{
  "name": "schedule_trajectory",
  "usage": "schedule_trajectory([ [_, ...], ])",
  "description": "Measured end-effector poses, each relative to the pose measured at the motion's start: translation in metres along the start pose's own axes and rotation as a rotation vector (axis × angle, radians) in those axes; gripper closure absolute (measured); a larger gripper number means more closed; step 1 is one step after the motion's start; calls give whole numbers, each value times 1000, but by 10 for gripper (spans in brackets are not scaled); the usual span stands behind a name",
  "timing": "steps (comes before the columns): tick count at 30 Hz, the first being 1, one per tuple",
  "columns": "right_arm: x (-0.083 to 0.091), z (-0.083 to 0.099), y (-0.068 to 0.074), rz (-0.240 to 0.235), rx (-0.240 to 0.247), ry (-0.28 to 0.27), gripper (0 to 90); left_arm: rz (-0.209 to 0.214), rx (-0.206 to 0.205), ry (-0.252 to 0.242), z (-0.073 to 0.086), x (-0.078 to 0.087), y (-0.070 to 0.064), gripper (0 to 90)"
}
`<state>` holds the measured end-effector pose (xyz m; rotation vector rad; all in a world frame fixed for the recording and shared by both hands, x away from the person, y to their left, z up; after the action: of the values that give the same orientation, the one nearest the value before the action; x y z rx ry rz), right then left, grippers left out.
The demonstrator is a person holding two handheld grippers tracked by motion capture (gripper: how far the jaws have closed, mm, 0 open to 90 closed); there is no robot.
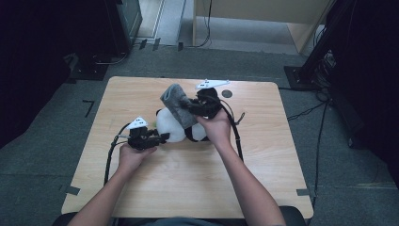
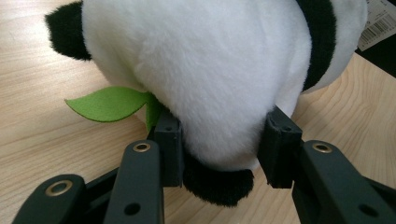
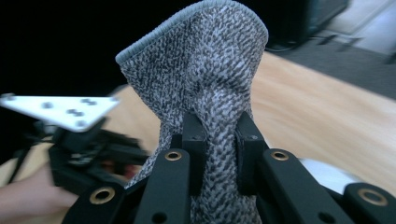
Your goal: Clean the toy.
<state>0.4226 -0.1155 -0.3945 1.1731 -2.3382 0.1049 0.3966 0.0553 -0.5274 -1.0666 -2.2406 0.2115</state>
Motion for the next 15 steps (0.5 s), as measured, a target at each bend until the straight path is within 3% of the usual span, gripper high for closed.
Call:
schedule_trajectory([
  [10, -44, 32, 24, -96, -73, 56, 796, 7, 7, 4, -3, 1, 0, 584],
  [15, -56, 50, 21, -89, -79, 58, 797, 3, 15, 20, -2, 0, 1, 591],
])
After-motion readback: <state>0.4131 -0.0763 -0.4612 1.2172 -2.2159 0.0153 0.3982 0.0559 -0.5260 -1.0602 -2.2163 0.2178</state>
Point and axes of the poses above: each handheld gripper's, and its own axes: x roughly backward along the jaws, z roughly out of its underside, y roughly to its left, the point moved 6 cm from there along -x, roughly forward along the jaws, and after that the axes turned 6 degrees about x, right-handed, at the moved point
